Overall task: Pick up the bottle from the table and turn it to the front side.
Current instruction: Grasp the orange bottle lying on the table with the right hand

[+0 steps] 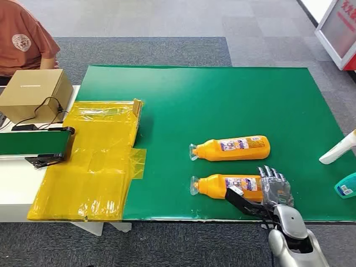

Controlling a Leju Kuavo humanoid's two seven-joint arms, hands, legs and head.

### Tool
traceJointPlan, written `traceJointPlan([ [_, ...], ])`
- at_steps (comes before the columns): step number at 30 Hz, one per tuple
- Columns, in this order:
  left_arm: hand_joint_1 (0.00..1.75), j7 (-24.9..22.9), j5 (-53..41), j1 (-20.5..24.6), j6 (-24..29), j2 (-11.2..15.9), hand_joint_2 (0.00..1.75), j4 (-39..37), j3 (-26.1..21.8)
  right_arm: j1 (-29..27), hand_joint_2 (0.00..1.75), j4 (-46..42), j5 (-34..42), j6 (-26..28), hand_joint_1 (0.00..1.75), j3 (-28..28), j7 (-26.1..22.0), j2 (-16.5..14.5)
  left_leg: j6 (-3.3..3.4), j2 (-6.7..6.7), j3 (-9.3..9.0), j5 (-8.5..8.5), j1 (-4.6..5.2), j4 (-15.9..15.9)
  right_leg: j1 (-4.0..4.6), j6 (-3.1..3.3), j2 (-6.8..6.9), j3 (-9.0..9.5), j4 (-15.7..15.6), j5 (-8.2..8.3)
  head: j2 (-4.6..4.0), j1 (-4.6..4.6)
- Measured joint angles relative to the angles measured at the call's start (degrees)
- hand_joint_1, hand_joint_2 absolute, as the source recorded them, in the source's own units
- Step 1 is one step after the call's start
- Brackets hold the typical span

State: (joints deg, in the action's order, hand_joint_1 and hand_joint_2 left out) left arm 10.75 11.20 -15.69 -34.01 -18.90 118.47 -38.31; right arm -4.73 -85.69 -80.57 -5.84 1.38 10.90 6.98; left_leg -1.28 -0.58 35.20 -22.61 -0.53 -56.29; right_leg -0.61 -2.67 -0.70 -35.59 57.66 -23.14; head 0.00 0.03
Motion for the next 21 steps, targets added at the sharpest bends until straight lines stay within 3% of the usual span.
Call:
traceJointPlan([
  [21, 0.0, -1.87, 1.91, -0.3, -2.16, -0.25, 1.75, 0.76, -1.92, 5.77, 1.75, 7.14, -2.34, -1.2, 1.75, -3.08, -0.92, -0.05, -0.08, 0.11, -0.72, -0.03, -0.04, 0.01, 0.06, 0.11, -0.08, 0.64, -0.01, 0.04, 0.0, 0.01],
])
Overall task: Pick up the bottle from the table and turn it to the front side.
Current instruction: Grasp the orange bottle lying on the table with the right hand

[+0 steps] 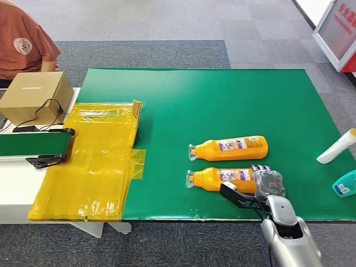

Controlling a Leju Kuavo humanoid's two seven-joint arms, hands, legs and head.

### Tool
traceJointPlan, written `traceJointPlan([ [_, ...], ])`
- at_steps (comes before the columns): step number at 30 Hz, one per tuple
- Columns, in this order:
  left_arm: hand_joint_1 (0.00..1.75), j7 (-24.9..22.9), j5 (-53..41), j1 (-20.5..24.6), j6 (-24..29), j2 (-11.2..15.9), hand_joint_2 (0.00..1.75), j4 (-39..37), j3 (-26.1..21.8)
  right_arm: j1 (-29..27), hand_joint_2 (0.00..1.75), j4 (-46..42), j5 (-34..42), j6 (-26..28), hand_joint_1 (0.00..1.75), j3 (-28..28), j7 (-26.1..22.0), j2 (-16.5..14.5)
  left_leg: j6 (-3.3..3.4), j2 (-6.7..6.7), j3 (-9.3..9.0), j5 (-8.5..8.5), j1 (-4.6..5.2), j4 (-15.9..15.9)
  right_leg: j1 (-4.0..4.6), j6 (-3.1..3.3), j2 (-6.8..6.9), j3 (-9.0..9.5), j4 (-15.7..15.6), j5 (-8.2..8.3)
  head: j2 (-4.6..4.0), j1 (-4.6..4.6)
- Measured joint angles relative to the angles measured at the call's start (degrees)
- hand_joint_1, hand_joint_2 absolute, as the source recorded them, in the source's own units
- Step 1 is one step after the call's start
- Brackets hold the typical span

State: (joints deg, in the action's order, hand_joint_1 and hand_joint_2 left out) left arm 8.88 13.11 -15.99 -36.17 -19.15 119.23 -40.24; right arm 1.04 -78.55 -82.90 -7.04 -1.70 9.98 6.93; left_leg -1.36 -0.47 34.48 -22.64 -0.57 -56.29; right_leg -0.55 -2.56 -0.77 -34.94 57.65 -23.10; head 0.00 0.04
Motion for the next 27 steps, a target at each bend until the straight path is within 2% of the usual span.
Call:
traceJointPlan([
  [5, 0.0, -0.03, 0.0, 0.06, 0.0, -0.01, 1.75, 0.0, -0.08, 0.29, 1.75, 0.26, 0.2, 0.04, 1.75, -0.26, -0.2, 0.0, -0.02, 0.0, 0.0, -0.03, -0.02, 0.0, 0.02, 0.03, 0.0, 0.0, 0.0, -0.03, 0.0, 0.01],
  [7, 0.0, 0.03, -0.01, 0.12, 0.03, -0.02, 1.75, -0.02, -0.09, 0.41, 1.75, 0.34, 2.52, 0.12, 1.75, -0.22, -1.65, 0.01, -0.02, 0.0, 0.0, -0.04, -0.02, 0.0, 0.02, 0.02, 0.0, 0.0, 0.0, -0.04, 0.0, 0.01],
  [9, 0.0, 0.28, -0.02, 0.34, 0.18, -0.01, 1.75, -0.1, -0.08, 0.48, 1.75, 0.3, 9.24, -0.17, 1.75, -0.08, -5.4, 0.01, -0.02, 0.0, -0.01, -0.04, -0.02, 0.0, 0.02, 0.02, 0.0, -0.01, 0.0, -0.04, 0.0, 0.01],
  [14, 0.0, 3.05, -0.22, 0.97, 2.73, 1.01, 1.75, -1.1, 1.89, -0.65, 1.75, -1.9, 36.47, -4.91, 1.75, -0.05, -16.2, 0.08, -0.01, -0.01, 0.07, -0.02, -0.02, 0.0, 0.02, 0.0, 0.02, -0.07, 0.0, -0.06, 0.0, -0.01],
  [17, 0.0, 5.86, -1.44, 1.46, 8.4, 3.35, 1.75, -2.41, 6.01, -0.89, 1.75, -3.46, 51.77, -7.18, 1.75, -0.32, -19.54, 0.06, 0.01, -0.02, 0.19, 0.02, -0.02, 0.0, 0.02, -0.01, 0.03, -0.16, 0.02, -0.06, 0.0, 0.0],
  [20, 0.0, 6.96, -2.03, 3.19, 13.78, 6.09, 1.75, -4.22, 11.56, 0.59, 1.75, -3.91, 62.63, -8.66, 1.75, -0.95, -20.79, -0.8, 0.01, -0.03, 0.21, 0.03, -0.02, 0.0, 0.02, -0.01, 0.03, -0.16, 0.04, -0.05, 0.0, 0.01],
  [23, 0.0, 7.02, -1.78, 6.01, 17.34, 8.67, 1.75, -6.65, 18.07, 3.26, 1.75, -3.76, 68.7, -8.86, 1.75, -2.6, -20.84, -2.84, -0.01, -0.03, 0.21, 0.06, -0.02, 0.0, 0.02, -0.01, 0.03, -0.18, 0.04, -0.02, 0.0, 0.0],
  [27, 0.0, 6.9, -1.73, 9.92, 19.51, 11.0, 1.75, -10.24, 25.8, 6.66, 1.75, -2.74, 71.02, -8.02, 1.75, -5.57, -20.89, -5.11, 0.01, -0.02, 0.22, 0.12, -0.02, 0.0, 0.02, -0.04, 0.03, -0.18, 0.05, 0.0, 0.0, 0.0],
])
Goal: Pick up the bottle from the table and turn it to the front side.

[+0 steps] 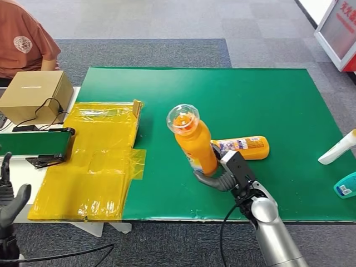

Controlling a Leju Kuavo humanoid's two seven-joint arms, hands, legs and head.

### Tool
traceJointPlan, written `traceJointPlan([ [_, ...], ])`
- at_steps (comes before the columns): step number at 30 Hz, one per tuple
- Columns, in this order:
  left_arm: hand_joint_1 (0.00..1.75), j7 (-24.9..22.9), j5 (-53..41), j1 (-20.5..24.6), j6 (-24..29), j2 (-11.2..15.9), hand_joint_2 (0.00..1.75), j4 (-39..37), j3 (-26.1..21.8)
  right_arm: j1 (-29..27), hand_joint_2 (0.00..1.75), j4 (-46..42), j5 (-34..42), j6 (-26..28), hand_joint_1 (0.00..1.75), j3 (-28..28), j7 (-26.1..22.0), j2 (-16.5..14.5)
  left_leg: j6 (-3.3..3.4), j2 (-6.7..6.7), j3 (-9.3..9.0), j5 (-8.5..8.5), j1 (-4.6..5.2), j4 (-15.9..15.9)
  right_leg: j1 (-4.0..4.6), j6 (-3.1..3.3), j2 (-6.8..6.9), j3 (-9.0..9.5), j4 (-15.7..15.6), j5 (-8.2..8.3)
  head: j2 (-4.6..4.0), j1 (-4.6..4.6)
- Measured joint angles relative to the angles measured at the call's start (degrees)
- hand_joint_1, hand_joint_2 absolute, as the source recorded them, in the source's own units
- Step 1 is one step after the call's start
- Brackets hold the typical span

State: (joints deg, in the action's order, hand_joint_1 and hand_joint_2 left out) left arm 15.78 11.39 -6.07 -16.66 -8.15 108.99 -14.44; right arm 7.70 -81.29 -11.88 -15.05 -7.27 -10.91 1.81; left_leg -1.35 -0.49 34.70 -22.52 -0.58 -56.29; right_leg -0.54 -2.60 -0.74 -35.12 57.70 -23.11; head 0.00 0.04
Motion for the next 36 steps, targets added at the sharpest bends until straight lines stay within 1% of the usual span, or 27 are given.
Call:
traceJointPlan([
  [6, 0.0, -0.83, 1.95, 4.86, -0.75, 1.4, 1.75, -4.66, 8.41, 3.1, 1.75, 2.63, 0.57, 2.86, 1.75, -2.62, -0.45, -3.93, -0.03, 0.0, 0.07, 0.03, 0.0, 0.0, -0.01, 0.0, -0.01, -0.05, 0.02, 0.02, 0.0, 0.0],
  [11, 0.0, -2.73, 3.29, 8.24, -0.92, 1.58, 1.75, -7.5, 14.33, 5.8, 1.75, 4.96, -0.6, 4.92, 1.75, -5.04, -0.22, -7.79, -0.04, 0.0, 0.12, 0.04, 0.0, 0.0, 0.0, 0.0, 0.0, -0.13, 0.02, 0.01, 0.0, 0.0],
  [16, 0.0, -4.57, 4.1, 12.69, -0.74, 1.65, 1.75, -10.77, 20.5, 9.11, 1.75, 8.56, -0.97, 6.24, 1.75, -6.53, -0.63, -10.55, -0.06, 0.0, 0.14, 0.05, 0.0, 0.0, 0.0, 0.01, 0.0, -0.13, 0.03, 0.02, 0.0, 0.0],
  [18, 0.0, -4.78, 4.11, 13.86, -0.34, 1.67, 1.75, -11.74, 22.36, 9.98, 1.75, 9.77, -1.06, 6.49, 1.75, -6.98, -0.77, -11.21, -0.06, 0.0, 0.14, 0.05, 0.0, 0.0, 0.0, 0.01, 0.0, -0.13, 0.03, 0.03, 0.0, 0.01],
  [24, 0.0, -5.91, 4.01, 15.92, -0.26, 2.07, 1.75, -13.84, 25.87, 11.17, 1.75, 12.18, -1.62, 6.96, 1.75, -7.67, -1.01, -12.11, -0.06, 0.0, 0.22, 0.06, 0.0, 0.0, 0.0, 0.01, 0.0, -0.21, 0.03, 0.03, 0.0, 0.01],
  [27, 0.0, -6.65, 2.53, 17.97, 1.37, 2.0, 1.75, -15.32, 28.39, 12.15, 1.75, 13.3, -2.5, 7.31, 1.75, -8.73, -1.41, -12.87, -0.09, 0.0, 0.26, 0.08, 0.0, 0.0, 0.0, 0.04, -0.01, -0.28, 0.03, 0.05, 0.0, -0.01],
  [36, 0.0, -8.84, -3.93, 28.06, 8.99, 1.1, 1.75, -22.8, 34.35, 15.4, 1.75, 16.76, -3.91, 9.08, 1.75, -13.13, -1.7, -15.23, -0.1, 0.0, 0.37, 0.18, 0.0, 0.0, 0.0, 0.04, 0.0, -0.39, 0.05, 0.14, 0.0, 0.0],
])
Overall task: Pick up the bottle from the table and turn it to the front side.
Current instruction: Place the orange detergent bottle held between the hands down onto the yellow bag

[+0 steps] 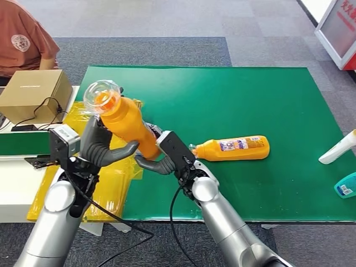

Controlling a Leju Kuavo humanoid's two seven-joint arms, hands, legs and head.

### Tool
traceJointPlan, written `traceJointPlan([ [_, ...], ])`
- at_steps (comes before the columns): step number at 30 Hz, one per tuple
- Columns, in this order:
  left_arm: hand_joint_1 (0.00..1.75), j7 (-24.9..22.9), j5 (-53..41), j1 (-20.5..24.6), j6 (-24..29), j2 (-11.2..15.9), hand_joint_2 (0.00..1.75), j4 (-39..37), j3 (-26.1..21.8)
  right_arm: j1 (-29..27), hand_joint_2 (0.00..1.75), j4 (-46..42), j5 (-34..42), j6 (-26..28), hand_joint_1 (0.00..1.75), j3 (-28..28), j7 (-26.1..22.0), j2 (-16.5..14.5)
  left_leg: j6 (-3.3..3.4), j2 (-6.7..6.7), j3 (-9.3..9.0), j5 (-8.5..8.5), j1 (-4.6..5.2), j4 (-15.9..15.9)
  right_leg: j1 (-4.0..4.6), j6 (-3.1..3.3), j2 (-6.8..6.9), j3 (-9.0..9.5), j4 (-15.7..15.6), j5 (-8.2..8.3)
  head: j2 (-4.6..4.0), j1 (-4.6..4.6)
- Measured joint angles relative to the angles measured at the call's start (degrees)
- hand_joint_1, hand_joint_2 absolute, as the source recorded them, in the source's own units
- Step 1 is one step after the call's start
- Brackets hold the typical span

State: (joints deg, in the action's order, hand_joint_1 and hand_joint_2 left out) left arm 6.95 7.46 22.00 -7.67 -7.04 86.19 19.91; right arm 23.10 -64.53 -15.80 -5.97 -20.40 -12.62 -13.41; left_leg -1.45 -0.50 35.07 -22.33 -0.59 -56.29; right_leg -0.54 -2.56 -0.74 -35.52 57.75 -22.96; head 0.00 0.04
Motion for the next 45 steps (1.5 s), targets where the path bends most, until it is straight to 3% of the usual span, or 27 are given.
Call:
traceJointPlan([
  [9, 0.0, -0.18, -2.97, 3.68, 2.26, -0.34, 1.75, -3.39, 2.4, 0.44, 1.75, 0.33, -1.33, 1.64, 1.75, -2.63, -0.15, -0.25, 0.0, 0.0, 0.05, 0.0, 0.0, 0.0, 0.0, -0.01, 0.0, -0.06, 0.0, 0.0, 0.0, 0.0],
  [12, 0.51, -0.18, -3.06, 3.96, 2.34, -0.59, 1.75, -3.89, 2.83, 0.49, 1.75, 0.33, -1.48, 1.76, 1.75, -3.02, -0.15, -0.25, 0.0, 0.0, 0.06, 0.0, 0.0, 0.0, 0.0, -0.01, 0.0, -0.07, 0.0, 0.0, 0.0, 0.0],
  [13, 0.95, -0.18, -2.91, 4.02, 2.34, -0.68, 1.75, -4.02, 2.96, 0.53, 1.75, 0.33, -1.48, 1.8, 1.75, -3.12, -0.15, -0.25, 0.0, 0.0, 0.06, 0.0, 0.0, 0.0, 0.0, -0.01, 0.0, -0.08, 0.0, 0.0, 0.0, 0.0],
  [16, 1.75, -0.26, -1.91, 4.12, 2.36, -0.94, 1.75, -4.42, 3.26, 0.67, 1.75, 0.34, -1.38, 2.22, 1.75, -3.45, -0.08, -0.25, 0.0, 0.0, 0.07, 0.0, 0.0, 0.0, 0.0, 0.0, 0.0, -0.07, 0.0, 0.0, 0.0, 0.01],
  [30, 1.75, -0.61, 2.45, 5.03, 3.84, -1.0, 1.75, -6.07, 4.23, 0.88, 1.75, 1.09, -0.04, 4.62, 1.75, -4.79, 0.51, -0.19, 0.0, 0.0, 0.11, 0.0, 0.0, 0.0, 0.0, -0.01, 0.0, -0.1, 0.0, 0.0, 0.0, 0.0],
  [31, 1.75, -0.61, 2.81, 5.07, 3.93, -0.98, 1.75, -6.18, 4.27, 0.91, 1.75, 1.2, 0.07, 4.8, 1.59, -4.91, 0.54, -0.17, 0.0, 0.0, 0.11, 0.0, 0.0, 0.0, 0.0, -0.01, 0.0, -0.11, 0.0, 0.0, 0.0, 0.0],
  [34, 1.75, -0.6, 3.78, 5.12, 4.23, -0.87, 1.75, -6.46, 4.35, 0.93, 1.75, 1.4, 0.49, 5.42, 0.77, -5.19, 0.74, -0.07, 0.0, 0.0, 0.12, 0.0, 0.0, 0.0, 0.0, -0.01, 0.0, -0.11, 0.0, 0.0, 0.0, 0.0],
  [35, 1.75, -0.58, 4.04, 5.15, 4.34, -0.8, 1.75, -6.56, 4.36, 0.94, 1.75, 1.48, 0.67, 5.65, 0.71, -5.26, 0.82, -0.02, 0.0, 0.0, 0.12, 0.0, 0.0, 0.0, 0.0, -0.01, 0.0, -0.11, 0.0, 0.0, 0.0, 0.01],
  [38, 1.75, -0.47, 4.64, 5.2, 4.8, -0.55, 1.75, -6.86, 4.38, 1.01, 1.75, 1.8, 1.27, 6.32, 0.86, -5.33, 0.95, 0.11, 0.0, 0.0, 0.13, 0.0, 0.0, 0.0, 0.0, -0.01, 0.0, -0.12, 0.0, 0.0, 0.0, 0.0],
  [43, 1.75, -0.08, 5.19, 5.2, 5.33, -0.16, 1.75, -7.24, 4.45, 1.16, 1.75, 2.31, 1.84, 7.03, 0.85, -5.29, 0.99, 0.34, 0.0, 0.0, 0.14, 0.0, 0.0, 0.0, 0.0, -0.01, 0.0, -0.13, 0.01, 0.0, 0.0, 0.0],
  [44, 1.75, -0.03, 5.22, 5.2, 5.34, -0.1, 1.75, -7.29, 4.47, 1.18, 1.75, 2.37, 1.85, 7.05, 0.79, -5.29, 0.99, 0.34, 0.0, 0.0, 0.14, 0.0, 0.0, 0.0, 0.0, -0.01, 0.0, -0.13, 0.01, 0.0, 0.0, 0.0],
  [45, 1.75, 0.0, 5.23, 5.2, 5.34, -0.06, 1.75, -7.33, 4.48, 1.21, 1.75, 2.44, 1.86, 7.08, 0.58, -5.28, 0.99, 0.34, 0.0, 0.0, 0.14, 0.0, 0.0, 0.0, 0.0, -0.01, 0.0, -0.13, 0.01, 0.0, 0.0, 0.01],
])
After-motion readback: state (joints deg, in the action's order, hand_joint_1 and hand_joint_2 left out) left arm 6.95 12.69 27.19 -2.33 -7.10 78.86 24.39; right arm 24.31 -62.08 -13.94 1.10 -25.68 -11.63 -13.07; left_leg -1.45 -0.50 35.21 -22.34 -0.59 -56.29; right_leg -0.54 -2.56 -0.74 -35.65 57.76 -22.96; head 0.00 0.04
